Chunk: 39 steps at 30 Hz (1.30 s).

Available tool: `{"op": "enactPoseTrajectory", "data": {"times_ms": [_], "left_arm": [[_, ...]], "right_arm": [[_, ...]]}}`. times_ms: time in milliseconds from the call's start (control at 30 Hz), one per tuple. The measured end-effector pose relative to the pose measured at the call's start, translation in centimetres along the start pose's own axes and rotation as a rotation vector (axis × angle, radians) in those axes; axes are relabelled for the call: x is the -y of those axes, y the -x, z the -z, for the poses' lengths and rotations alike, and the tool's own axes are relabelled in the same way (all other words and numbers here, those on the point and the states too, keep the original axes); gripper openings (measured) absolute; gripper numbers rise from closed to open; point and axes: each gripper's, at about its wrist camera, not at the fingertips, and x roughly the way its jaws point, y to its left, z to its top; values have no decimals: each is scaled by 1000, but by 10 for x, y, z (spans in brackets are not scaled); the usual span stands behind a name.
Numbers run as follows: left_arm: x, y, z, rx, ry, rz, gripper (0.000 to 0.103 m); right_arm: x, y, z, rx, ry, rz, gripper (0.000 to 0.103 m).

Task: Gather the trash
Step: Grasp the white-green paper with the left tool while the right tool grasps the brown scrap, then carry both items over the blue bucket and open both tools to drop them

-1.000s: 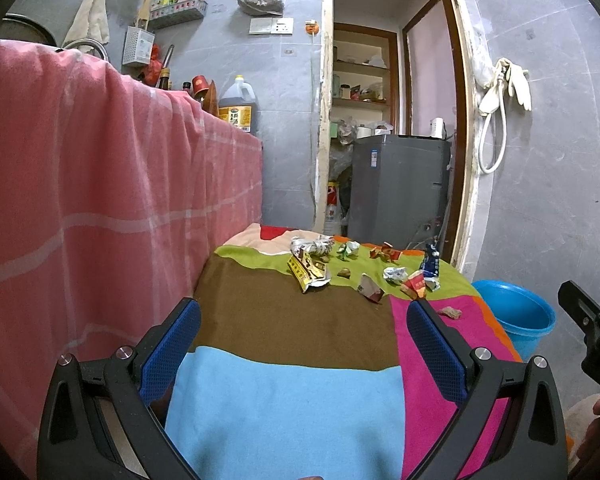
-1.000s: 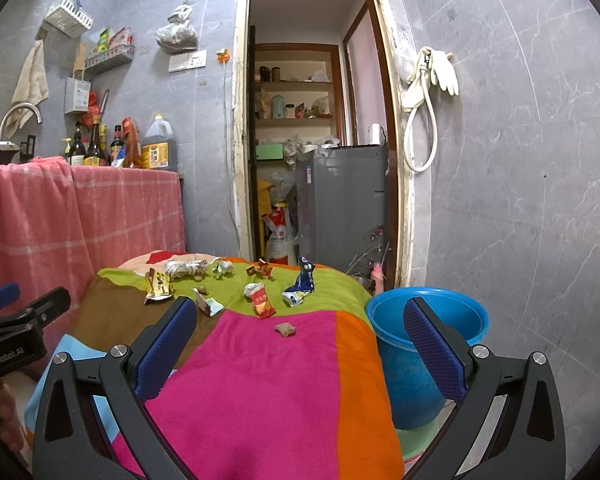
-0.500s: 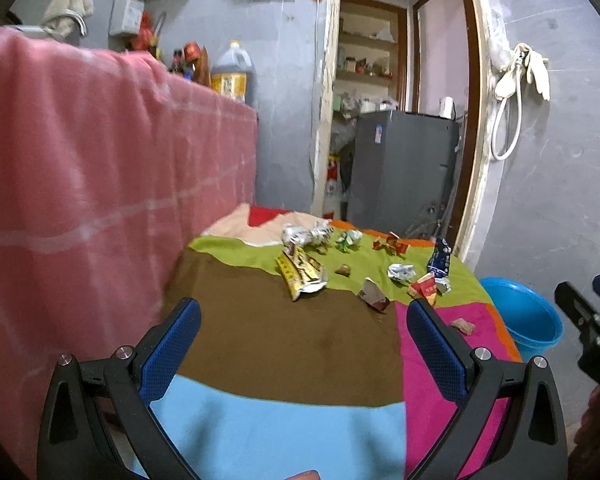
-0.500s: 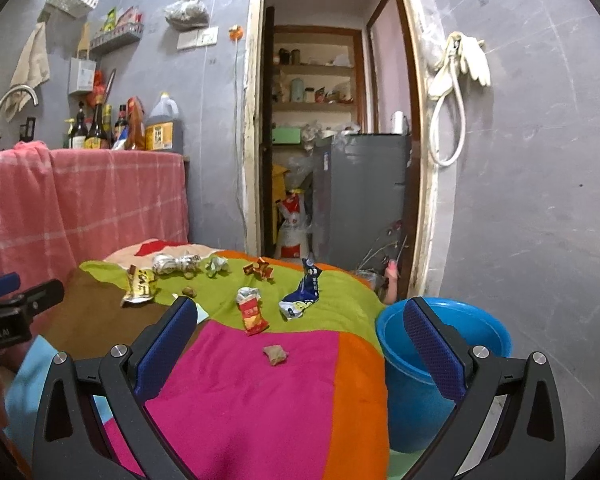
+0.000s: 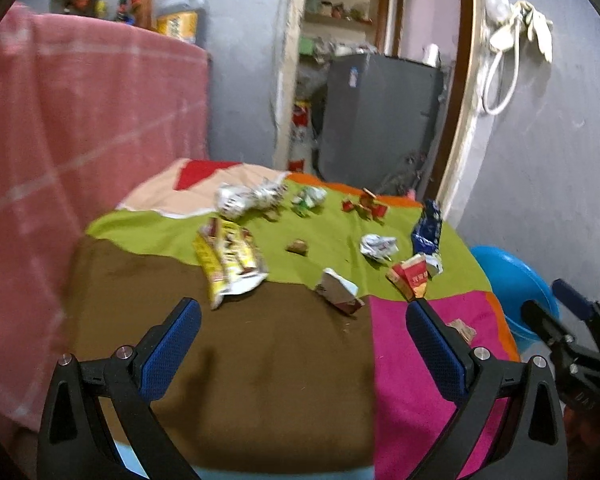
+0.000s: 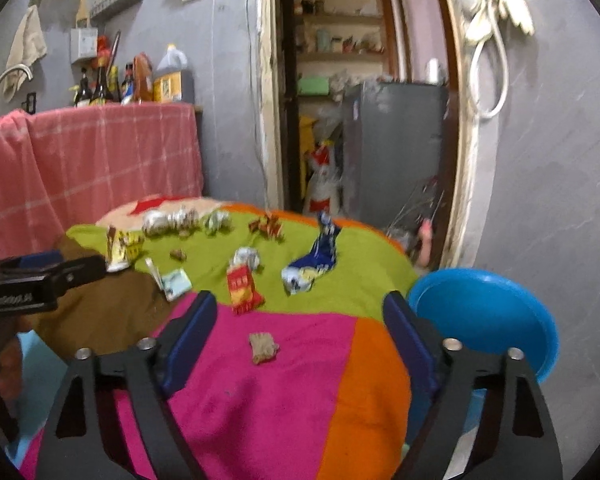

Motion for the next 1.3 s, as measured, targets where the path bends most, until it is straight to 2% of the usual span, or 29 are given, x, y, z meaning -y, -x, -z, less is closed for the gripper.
{"op": "enactPoseTrajectory", "data": {"times_ms": [67, 133, 200, 367, 433, 667, 733, 767, 1000, 1100, 1300], "left_arm": [[4, -13, -2, -38, -11, 23, 91], [7, -24, -4, -83, -18, 36, 78], [9, -36, -5, -119, -19, 47, 68], [5, -51, -6, -172, 13, 58, 46], [3, -55, -6, -184, 22, 56, 36], [-2, -60, -5, -204, 47, 50, 11], [-2, -61, -5, -203, 52, 50, 4], [-2, -60, -5, -200, 53, 49, 4], [6, -49, -4, -159, 27, 52, 1], [13, -39, -5, -116, 5, 53, 1], [36, -19, -13, -7, -11, 121, 1]], "right_arm": [[4, -12, 4, -51, -6, -27, 72], [6, -21, 7, -99, -10, -45, 60], [8, -30, 10, -145, -24, -74, 52], [4, -46, 15, -224, -22, -134, 45], [1, -51, 16, -243, -12, -155, 40], [-8, -65, 20, -303, 37, -178, 32], [-9, -67, 20, -309, 45, -175, 23], [-9, -67, 20, -310, 46, -176, 19], [-7, -60, 18, -271, 32, -182, 18], [-2, -44, 13, -198, 18, -169, 18], [11, -4, -4, -7, -7, -109, 18]]}}
